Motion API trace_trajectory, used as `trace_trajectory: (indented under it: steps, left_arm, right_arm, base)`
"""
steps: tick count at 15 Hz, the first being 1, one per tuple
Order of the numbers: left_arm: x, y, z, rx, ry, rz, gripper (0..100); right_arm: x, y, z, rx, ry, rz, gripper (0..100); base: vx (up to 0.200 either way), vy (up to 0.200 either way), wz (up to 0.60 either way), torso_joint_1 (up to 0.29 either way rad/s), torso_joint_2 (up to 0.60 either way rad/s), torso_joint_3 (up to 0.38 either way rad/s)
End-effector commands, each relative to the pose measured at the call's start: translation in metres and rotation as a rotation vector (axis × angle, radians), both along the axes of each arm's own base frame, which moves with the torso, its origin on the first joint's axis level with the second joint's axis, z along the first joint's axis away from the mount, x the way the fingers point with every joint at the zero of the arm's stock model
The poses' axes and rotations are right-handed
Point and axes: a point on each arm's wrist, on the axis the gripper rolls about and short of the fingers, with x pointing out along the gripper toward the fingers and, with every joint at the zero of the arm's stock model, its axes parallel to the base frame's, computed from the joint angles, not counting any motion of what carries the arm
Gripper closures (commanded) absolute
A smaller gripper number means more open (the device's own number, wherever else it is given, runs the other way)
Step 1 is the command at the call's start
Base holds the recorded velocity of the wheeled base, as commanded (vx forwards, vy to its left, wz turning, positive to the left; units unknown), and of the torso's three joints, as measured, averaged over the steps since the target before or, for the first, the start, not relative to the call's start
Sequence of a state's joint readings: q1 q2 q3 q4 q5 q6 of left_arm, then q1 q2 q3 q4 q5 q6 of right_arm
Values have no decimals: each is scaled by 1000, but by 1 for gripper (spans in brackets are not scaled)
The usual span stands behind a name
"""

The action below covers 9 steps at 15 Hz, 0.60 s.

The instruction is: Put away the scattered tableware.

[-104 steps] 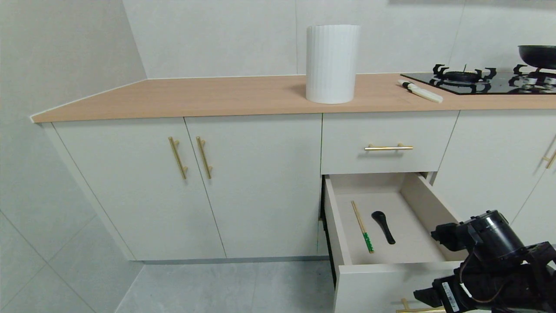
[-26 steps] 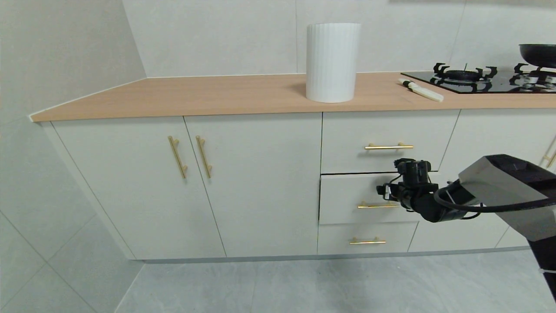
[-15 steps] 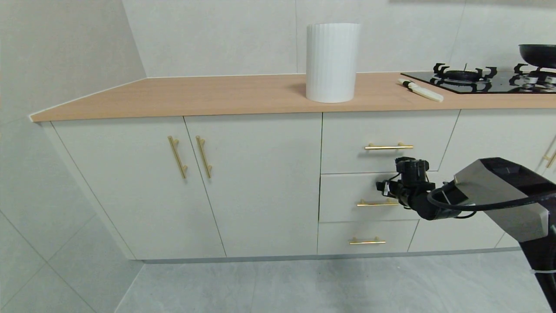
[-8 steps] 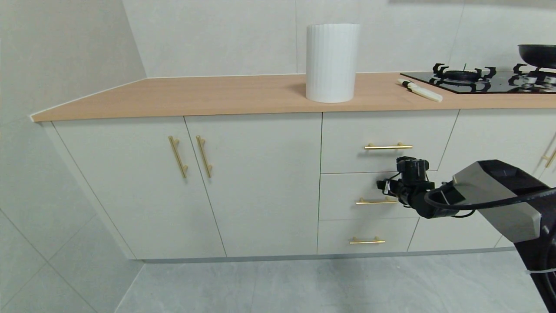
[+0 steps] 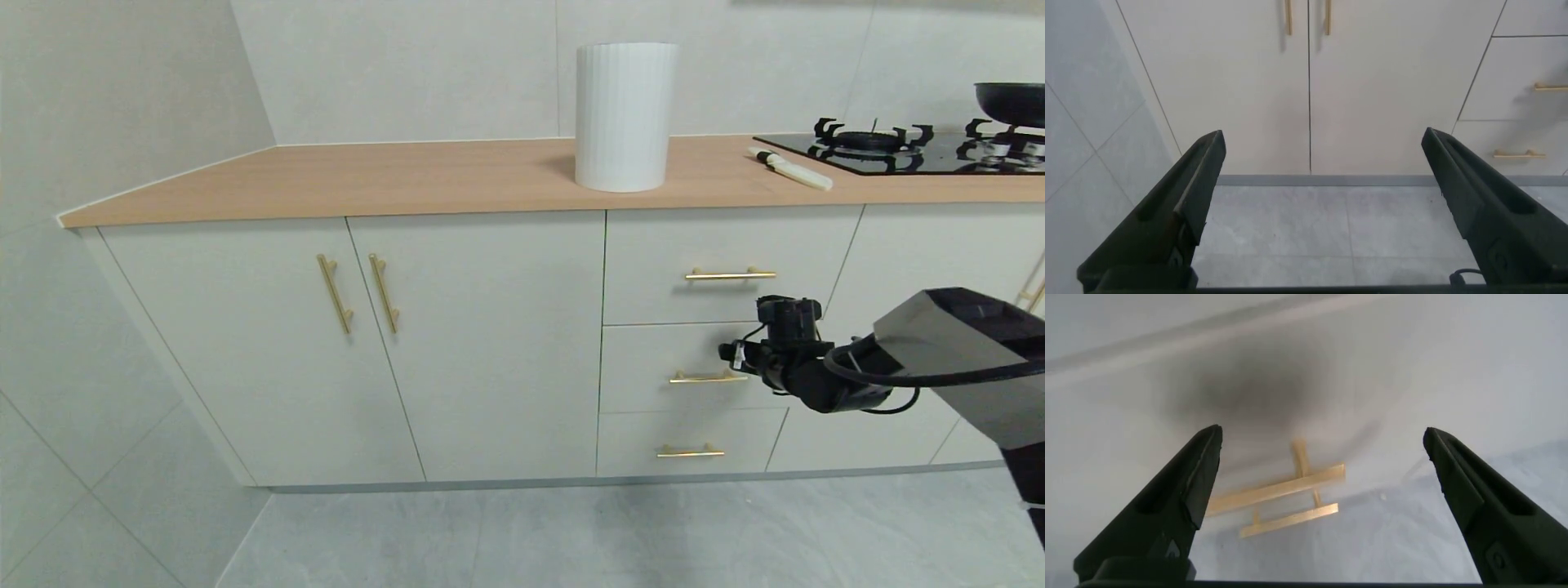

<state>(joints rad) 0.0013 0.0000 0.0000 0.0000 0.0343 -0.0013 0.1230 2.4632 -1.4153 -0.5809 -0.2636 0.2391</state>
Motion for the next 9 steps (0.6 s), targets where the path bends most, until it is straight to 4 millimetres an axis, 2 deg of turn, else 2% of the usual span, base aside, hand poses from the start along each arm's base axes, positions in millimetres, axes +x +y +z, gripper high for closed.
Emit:
trace_trajectory:
  steps: [1, 3, 4, 5, 7, 9]
  left_arm:
    - [0, 0, 0, 0, 2, 1, 0]
    - [0, 0, 0, 0, 2, 0, 0]
    - [0, 0, 0, 0, 2, 1, 0]
    - [0, 0, 0, 0, 2, 1, 0]
    - [0, 0, 0, 0, 2, 0, 0]
    - [0, 0, 0, 0, 2, 1, 0]
  right_arm:
    - [-71, -1, 78, 5, -44, 27, 0]
    - [-135, -9, 132, 5, -118, 35, 0]
    - [-161, -13, 148, -5, -151, 39, 0]
    - [-200, -18, 171, -28, -214, 48, 0]
    - [-268, -28, 204, -61, -359, 61, 0]
    - [-332, -38, 224, -125, -453, 71, 0]
  base:
    - [0, 0, 0, 0, 0, 0]
    - [0, 0, 0, 0, 0, 0]
    - [0, 0, 0, 0, 0, 0]
    - [0, 0, 0, 0, 0, 0]
    - [0, 0, 0, 0, 0, 0]
    - [0, 0, 0, 0, 0, 0]
